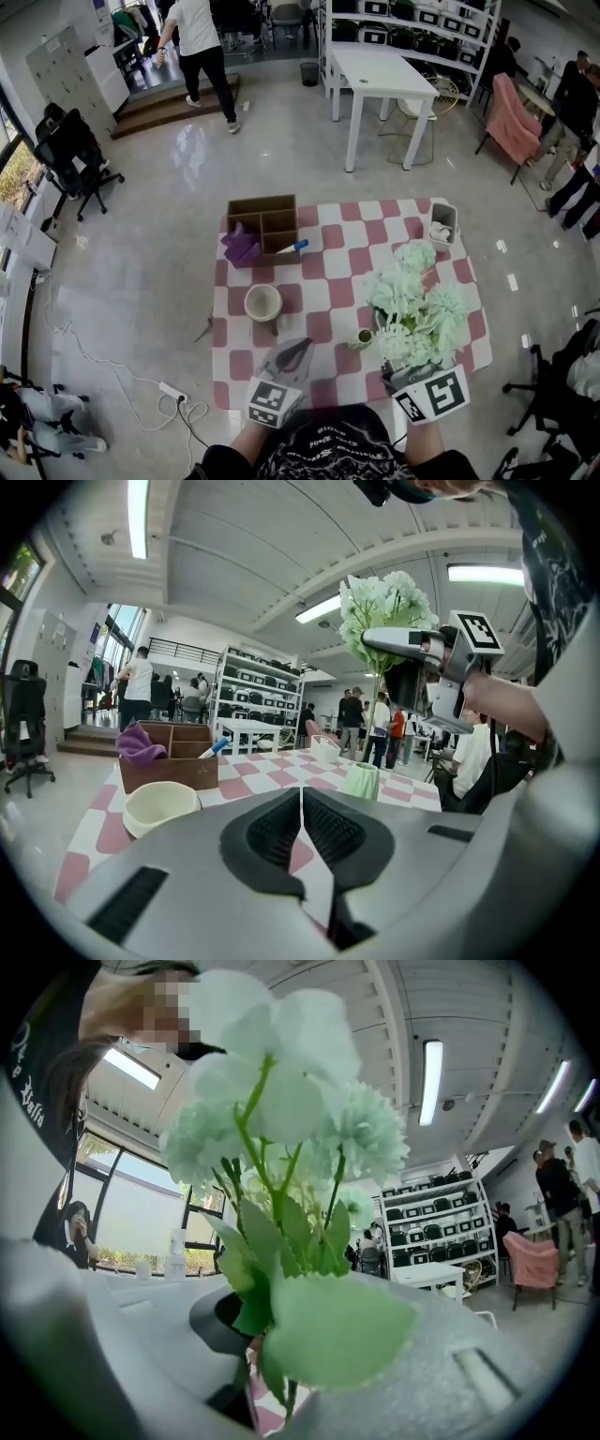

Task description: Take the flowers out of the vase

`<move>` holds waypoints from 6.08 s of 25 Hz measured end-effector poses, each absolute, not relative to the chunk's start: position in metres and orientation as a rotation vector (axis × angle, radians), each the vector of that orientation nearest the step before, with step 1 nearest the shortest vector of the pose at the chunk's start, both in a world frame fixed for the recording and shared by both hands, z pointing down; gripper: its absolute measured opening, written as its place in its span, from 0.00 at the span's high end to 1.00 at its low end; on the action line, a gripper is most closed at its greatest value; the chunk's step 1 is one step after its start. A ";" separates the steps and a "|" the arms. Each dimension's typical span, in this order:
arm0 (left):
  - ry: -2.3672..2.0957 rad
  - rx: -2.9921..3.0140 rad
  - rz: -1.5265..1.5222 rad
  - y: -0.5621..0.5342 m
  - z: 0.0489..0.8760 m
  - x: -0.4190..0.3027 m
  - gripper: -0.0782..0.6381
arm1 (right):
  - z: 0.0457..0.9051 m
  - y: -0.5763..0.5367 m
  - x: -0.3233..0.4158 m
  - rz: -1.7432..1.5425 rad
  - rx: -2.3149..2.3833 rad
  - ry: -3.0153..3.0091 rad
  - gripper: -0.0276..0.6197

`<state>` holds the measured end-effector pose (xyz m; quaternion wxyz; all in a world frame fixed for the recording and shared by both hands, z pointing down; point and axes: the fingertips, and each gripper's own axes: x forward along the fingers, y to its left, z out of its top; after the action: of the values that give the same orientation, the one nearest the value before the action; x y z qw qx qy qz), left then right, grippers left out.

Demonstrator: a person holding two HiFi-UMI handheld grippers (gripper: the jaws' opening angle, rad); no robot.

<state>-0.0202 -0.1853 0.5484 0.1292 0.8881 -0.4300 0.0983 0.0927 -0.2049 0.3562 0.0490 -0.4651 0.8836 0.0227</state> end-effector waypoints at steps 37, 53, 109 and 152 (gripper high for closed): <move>-1.121 2.636 0.258 -0.183 0.543 0.012 0.87 | 0.393 -0.186 0.188 -0.201 -1.859 2.619 0.77; -1.148 2.616 0.250 -0.192 0.550 0.006 0.87 | 0.459 -0.192 0.202 -0.520 -1.951 2.689 0.78; -1.292 2.457 0.339 -0.206 0.576 -0.016 0.87 | 0.620 -0.220 0.229 -1.108 -2.025 2.831 0.79; -1.213 2.461 0.378 -0.194 0.594 -0.003 0.87 | 0.638 -0.202 0.218 -1.113 -1.909 2.751 0.42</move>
<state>-0.0029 -0.1943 0.5936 0.1852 0.8732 -0.4303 0.1342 0.2182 -0.2020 0.6381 -0.1921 -0.5309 0.7650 -0.3097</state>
